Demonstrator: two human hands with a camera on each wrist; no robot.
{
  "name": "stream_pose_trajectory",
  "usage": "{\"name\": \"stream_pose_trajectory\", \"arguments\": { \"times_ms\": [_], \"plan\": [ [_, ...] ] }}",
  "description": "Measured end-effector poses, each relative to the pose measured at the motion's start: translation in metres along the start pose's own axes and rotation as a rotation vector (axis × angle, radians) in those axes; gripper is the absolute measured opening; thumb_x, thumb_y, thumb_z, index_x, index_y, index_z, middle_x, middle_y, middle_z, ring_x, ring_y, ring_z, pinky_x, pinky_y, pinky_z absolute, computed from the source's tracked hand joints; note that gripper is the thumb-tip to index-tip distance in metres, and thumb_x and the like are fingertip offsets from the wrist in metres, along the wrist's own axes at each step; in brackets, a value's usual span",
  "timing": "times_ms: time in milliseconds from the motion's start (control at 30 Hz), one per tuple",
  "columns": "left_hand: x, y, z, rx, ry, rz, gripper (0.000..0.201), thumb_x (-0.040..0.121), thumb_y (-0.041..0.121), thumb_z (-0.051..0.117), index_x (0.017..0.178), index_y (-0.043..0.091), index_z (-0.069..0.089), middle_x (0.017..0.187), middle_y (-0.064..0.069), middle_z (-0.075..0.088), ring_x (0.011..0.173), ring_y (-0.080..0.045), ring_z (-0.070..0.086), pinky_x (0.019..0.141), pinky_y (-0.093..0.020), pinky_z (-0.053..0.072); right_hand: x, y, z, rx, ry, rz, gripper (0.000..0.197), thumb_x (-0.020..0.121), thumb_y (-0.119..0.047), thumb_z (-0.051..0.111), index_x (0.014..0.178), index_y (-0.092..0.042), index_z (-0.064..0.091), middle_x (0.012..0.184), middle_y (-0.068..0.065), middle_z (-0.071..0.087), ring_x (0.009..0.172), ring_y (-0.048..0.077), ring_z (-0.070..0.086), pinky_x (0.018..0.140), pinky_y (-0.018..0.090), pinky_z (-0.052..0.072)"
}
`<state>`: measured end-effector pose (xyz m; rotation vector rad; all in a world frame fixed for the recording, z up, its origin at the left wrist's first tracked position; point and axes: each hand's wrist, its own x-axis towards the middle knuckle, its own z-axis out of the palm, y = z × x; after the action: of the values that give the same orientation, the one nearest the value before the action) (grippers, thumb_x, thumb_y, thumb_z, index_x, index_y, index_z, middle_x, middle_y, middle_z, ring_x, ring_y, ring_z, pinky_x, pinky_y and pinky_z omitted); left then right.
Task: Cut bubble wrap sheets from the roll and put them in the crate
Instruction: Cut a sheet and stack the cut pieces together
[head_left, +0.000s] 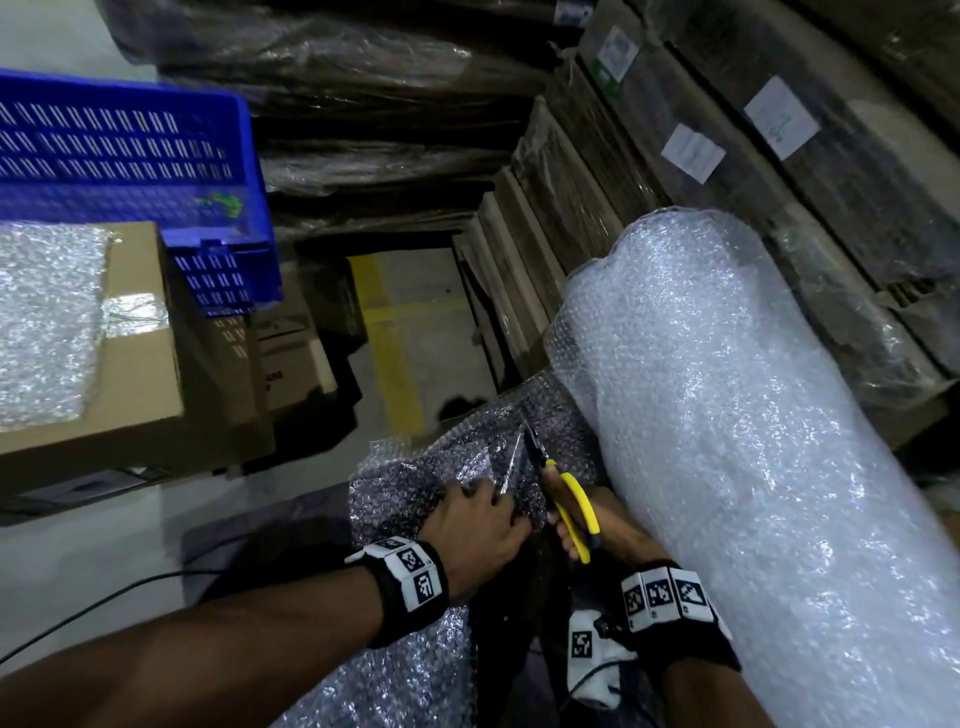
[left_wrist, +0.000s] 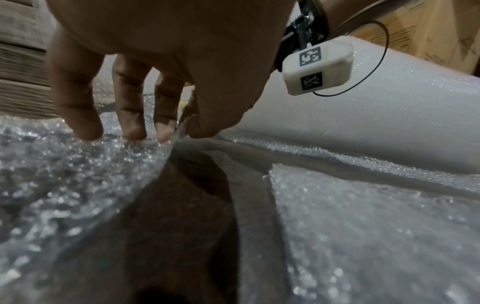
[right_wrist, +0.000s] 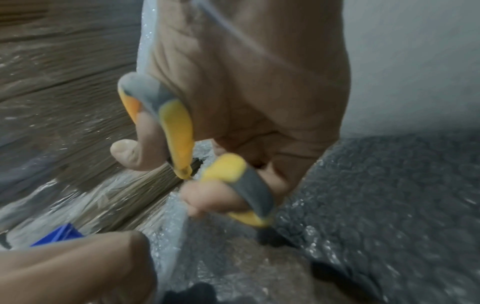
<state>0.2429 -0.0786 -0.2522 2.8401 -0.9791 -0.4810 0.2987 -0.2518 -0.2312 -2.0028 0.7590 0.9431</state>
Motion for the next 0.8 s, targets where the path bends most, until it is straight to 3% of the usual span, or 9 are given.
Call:
{"name": "stream_pose_trajectory", "arguments": {
  "times_ms": [133,233,433,633,800],
  "plan": [
    [0.0,0.001,0.002,0.008,-0.022,0.002,0.042,0.103,0.02,0.045,0.141,0.005,0.036,0.135,-0.029,0.044,0.128,-0.048,0.038,0.099,-0.07,0.034,-0.002,-0.004,0.001,0.055,-0.034,-0.021,0.073,0.051,-0.076,0.062,0.064,-0.004,0.059,0.049,0.008,0.054,0.039,0.021,0.051,0.042,0.024,0.045],
    [0.0,0.001,0.003,0.007,0.003,0.002,0.037,0.103,0.02,0.043,0.137,0.004,0.038,0.13,-0.028,0.047,0.122,-0.045,0.042,0.097,-0.068,0.036,-0.002,-0.012,-0.001,0.014,-0.033,-0.018,0.071,0.053,-0.073,0.062,0.064,-0.003,0.059,0.044,0.005,0.052,0.035,0.019,0.049,0.04,0.022,0.042],
    [0.001,0.0,0.007,-0.007,0.037,0.023,0.035,0.103,0.022,0.044,0.133,0.004,0.042,0.126,-0.028,0.051,0.119,-0.043,0.046,0.093,-0.067,0.039,-0.004,-0.012,-0.005,0.021,-0.001,-0.075,0.065,0.079,-0.066,0.066,0.065,-0.003,0.062,0.047,0.006,0.054,0.036,0.019,0.05,0.038,0.022,0.043],
    [0.001,0.0,0.01,-0.023,0.057,0.035,0.034,0.102,0.025,0.048,0.128,0.003,0.044,0.121,-0.028,0.054,0.114,-0.042,0.049,0.091,-0.068,0.042,-0.004,-0.024,-0.002,-0.005,0.007,-0.063,0.07,0.058,-0.071,0.066,0.065,-0.001,0.062,0.047,0.007,0.054,0.036,0.019,0.051,0.037,0.022,0.043],
    [0.001,0.001,0.008,-0.028,0.05,0.039,0.031,0.104,0.021,0.041,0.127,0.0,0.045,0.121,-0.03,0.052,0.114,-0.044,0.047,0.091,-0.068,0.041,-0.003,-0.028,-0.001,-0.035,-0.007,-0.041,0.073,0.065,-0.075,0.063,0.066,-0.002,0.064,0.05,0.008,0.057,0.038,0.02,0.052,0.04,0.024,0.045]
  ]
}}
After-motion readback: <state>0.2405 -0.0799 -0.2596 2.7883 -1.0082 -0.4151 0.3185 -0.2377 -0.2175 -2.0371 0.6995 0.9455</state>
